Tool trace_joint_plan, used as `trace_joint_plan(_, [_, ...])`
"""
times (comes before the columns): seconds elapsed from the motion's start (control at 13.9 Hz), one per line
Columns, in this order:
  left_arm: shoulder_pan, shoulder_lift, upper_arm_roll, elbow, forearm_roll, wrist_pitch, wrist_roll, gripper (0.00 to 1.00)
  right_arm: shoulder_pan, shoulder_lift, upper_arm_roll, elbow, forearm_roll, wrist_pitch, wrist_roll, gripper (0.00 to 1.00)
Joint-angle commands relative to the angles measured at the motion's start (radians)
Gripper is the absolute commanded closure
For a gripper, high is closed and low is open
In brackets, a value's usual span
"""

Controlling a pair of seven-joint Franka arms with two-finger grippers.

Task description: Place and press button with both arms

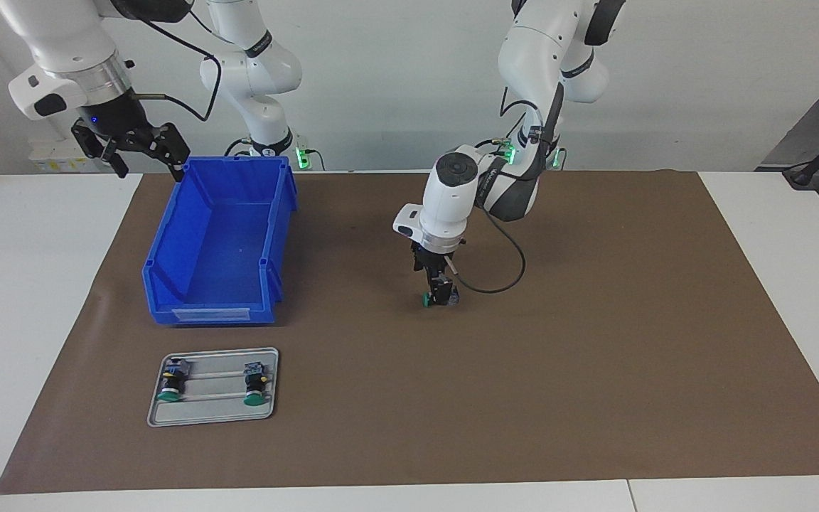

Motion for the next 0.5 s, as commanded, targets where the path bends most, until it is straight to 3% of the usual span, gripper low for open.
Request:
trace_joint_plan(0.0, [-0.014,0.034,0.013,0.007,0.015,0.069,0.007,0.00,-0.009,-0.006,0.003,0.001,-0.006,-0.009,0.004,0.00])
trace_joint_plan(0.43, [-0.012,0.038,0.015,-0.022,0.016,0.081,0.012,0.00,-0.012,-0.006,0.003,0.001,0.001,-0.006,0.010,0.00])
